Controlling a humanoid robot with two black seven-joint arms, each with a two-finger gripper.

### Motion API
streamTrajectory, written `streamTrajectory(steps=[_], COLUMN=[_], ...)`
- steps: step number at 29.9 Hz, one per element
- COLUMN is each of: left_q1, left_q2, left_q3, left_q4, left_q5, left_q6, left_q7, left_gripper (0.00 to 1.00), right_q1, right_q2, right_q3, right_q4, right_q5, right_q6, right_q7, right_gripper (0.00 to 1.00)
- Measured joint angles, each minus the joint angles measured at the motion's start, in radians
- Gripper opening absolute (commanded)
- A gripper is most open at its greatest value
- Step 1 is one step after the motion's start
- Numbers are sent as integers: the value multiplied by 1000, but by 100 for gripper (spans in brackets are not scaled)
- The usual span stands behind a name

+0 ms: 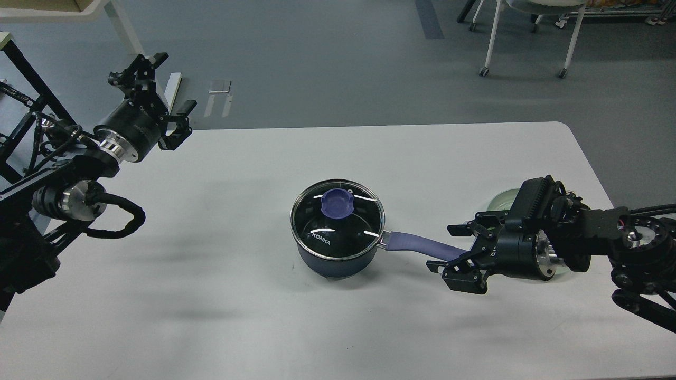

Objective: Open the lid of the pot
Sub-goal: 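Reach the right gripper to the purple pot handle and grasp it, then move the left gripper over the pot and grasp the purple lid knob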

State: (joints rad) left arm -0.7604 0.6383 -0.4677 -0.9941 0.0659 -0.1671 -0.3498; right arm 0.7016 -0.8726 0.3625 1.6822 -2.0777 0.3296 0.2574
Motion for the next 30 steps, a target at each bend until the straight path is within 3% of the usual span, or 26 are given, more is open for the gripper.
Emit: streamTrajectory(steps=[5,18,24,30], left_q1=[0,0,-13,-29], left_q2=[0,-4,1,14], left_q3=[0,6,7,6], left_q4=[0,-1,-27,-120], left_q5=[0,2,47,220], left_q6=[0,1,1,1], left_q7=[0,2,1,0], left_gripper=[100,100,100,100], right_q1=[1,-6,-6,-1], right_q2=[28,37,39,52], right_q3=[-3,-7,-6,-3], right_q4=[-37,-39,-51,-53], right_q5=[-2,1,0,-1], right_q6=[0,0,0,0], right_q7=[0,0,1,0], right_gripper=[76,46,26,25])
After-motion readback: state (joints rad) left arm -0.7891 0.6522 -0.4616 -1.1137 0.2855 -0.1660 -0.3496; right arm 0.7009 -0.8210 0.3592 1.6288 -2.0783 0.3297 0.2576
